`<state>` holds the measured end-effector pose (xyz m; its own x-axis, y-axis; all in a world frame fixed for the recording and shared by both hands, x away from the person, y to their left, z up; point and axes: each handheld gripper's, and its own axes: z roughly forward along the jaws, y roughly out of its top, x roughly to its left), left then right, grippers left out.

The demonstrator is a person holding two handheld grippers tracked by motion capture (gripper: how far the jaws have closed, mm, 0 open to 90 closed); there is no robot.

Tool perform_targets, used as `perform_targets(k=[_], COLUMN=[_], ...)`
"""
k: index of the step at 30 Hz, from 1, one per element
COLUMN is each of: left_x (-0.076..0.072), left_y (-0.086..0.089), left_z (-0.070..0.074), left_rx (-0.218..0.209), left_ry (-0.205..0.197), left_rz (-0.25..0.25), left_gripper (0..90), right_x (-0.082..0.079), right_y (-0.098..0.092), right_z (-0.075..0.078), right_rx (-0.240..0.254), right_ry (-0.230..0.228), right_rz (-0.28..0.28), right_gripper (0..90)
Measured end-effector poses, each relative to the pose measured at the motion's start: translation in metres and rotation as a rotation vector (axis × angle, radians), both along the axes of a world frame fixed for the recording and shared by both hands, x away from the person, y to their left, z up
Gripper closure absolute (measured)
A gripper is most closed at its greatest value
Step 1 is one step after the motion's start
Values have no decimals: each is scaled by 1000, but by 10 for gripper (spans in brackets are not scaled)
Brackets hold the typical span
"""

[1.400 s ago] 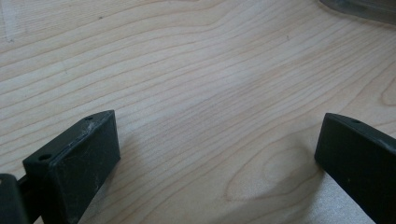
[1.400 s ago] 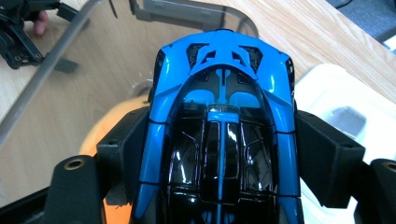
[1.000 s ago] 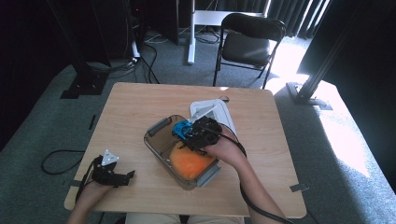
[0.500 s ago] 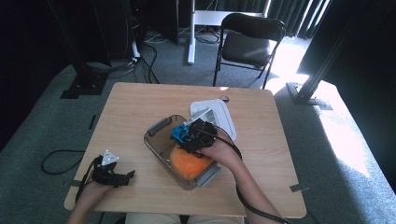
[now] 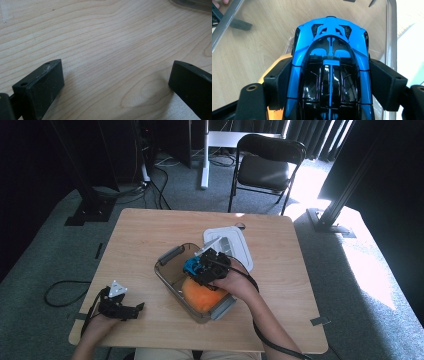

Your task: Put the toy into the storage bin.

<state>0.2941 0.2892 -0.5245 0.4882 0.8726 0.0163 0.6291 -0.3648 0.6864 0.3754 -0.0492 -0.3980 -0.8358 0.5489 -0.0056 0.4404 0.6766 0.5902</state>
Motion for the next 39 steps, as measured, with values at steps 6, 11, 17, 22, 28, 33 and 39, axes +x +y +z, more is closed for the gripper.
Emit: perform_targets(k=[6,11,17,22,28,33,39], left_x=[0,0,0,0,0,0,0], left_y=[0,0,0,0,0,0,0], left_z=[0,0,0,0,0,0,0], left_rx=[0,0,0,0,0,0,0], left_ry=[0,0,0,1,1,1,1], left_rz=[0,0,0,0,0,3,3], left_gripper=[5,5,5,5,5,5,5], right_x=[1,0,-1,-4,-7,-8,-10], right_y=[-1,-5,-11,-13,-26,-41,-56], right_z=[0,1,3,5,10,10,12], right_rx=[11,37,68,86,119,139,167], right_ry=[7,6,-2,-16,-47,-61,-85], right_rz=[5,-1,-2,-1,-32,-58,-66], right_gripper=[243,246,247,241,197,181,143])
